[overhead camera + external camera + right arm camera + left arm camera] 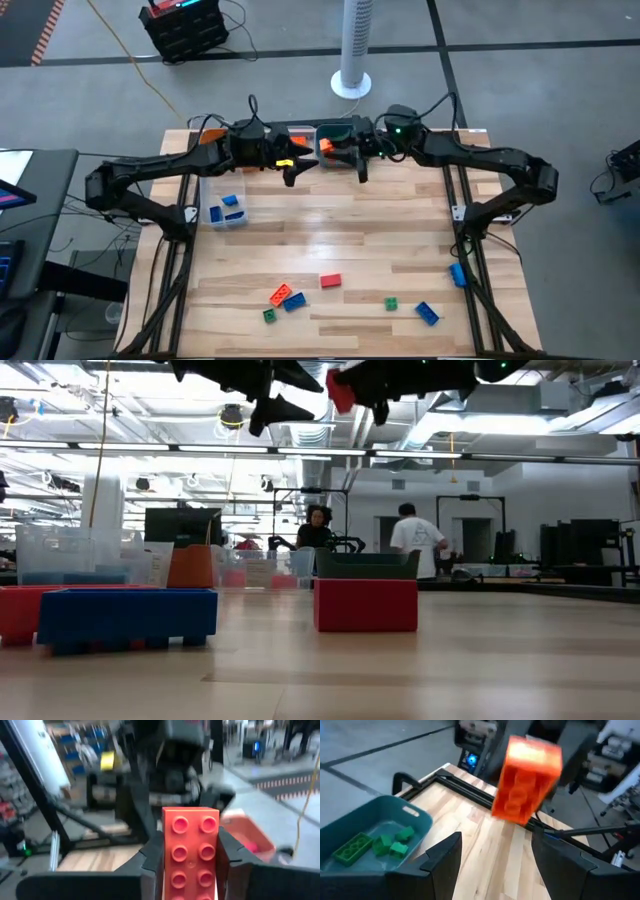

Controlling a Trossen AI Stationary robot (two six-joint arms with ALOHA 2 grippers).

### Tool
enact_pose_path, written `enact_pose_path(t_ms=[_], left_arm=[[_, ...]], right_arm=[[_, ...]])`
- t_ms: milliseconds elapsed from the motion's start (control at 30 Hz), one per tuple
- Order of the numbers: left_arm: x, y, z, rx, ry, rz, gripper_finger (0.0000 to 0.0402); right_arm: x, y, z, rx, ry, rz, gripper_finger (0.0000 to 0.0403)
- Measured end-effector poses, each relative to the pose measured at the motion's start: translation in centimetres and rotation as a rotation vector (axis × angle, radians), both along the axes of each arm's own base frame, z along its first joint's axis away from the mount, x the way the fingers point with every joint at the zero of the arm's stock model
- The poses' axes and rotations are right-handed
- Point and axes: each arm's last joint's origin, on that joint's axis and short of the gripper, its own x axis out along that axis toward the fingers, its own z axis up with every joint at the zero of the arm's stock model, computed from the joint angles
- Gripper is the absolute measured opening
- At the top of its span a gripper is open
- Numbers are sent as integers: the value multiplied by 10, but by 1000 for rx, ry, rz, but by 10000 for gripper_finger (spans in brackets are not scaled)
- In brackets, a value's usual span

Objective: Sort blocks
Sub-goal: Put the orange game piece into the top transparent bin

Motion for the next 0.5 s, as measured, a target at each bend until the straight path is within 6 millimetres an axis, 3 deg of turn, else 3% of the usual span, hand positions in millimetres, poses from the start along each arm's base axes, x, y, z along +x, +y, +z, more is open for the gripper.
enact_pose_path(t_ms=[233,500], left_arm=[[19,1,-1,151,-73,-43,233],[27,4,2,307,-141,-46,233]], right_arm=[[1,3,14,20,-130,-11,99],[1,0,18,28,-172,-105,100]])
